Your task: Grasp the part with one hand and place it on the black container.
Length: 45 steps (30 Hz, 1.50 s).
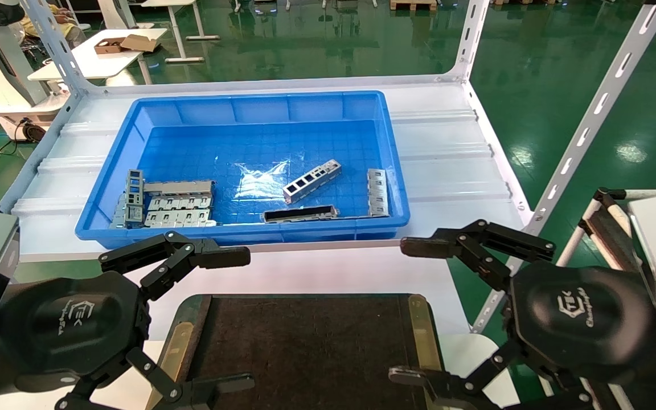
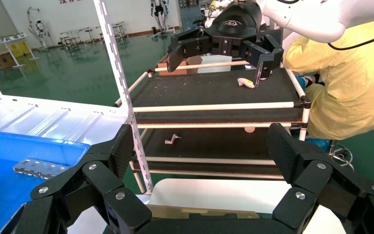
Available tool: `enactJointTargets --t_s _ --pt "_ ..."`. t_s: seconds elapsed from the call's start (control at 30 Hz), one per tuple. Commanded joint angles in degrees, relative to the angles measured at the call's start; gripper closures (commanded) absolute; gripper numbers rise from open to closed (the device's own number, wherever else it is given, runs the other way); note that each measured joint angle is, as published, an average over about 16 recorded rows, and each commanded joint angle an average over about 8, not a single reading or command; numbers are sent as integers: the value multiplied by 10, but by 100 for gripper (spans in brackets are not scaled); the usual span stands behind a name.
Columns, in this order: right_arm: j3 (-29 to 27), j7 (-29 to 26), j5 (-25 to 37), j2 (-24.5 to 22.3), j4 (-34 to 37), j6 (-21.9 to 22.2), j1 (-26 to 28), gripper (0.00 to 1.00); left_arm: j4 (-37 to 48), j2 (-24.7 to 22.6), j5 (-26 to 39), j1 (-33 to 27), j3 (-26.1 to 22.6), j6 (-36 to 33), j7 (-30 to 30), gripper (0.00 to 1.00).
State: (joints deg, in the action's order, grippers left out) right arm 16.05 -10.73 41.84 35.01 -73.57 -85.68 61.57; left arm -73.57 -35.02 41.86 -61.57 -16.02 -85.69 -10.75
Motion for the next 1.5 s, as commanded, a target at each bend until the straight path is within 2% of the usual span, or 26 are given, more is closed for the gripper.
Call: enactJointTargets --t_s 0.03,1.1,1.5 --pt "0 0 0 0 0 0 0 0 0 0 0 0 0 0 0 0" --pt "0 0 0 0 0 0 0 0 2 -1 1 -1 0 2 0 0" --pt "0 0 0 0 1 0 0 0 24 -33 36 -39 -15 18 7 0"
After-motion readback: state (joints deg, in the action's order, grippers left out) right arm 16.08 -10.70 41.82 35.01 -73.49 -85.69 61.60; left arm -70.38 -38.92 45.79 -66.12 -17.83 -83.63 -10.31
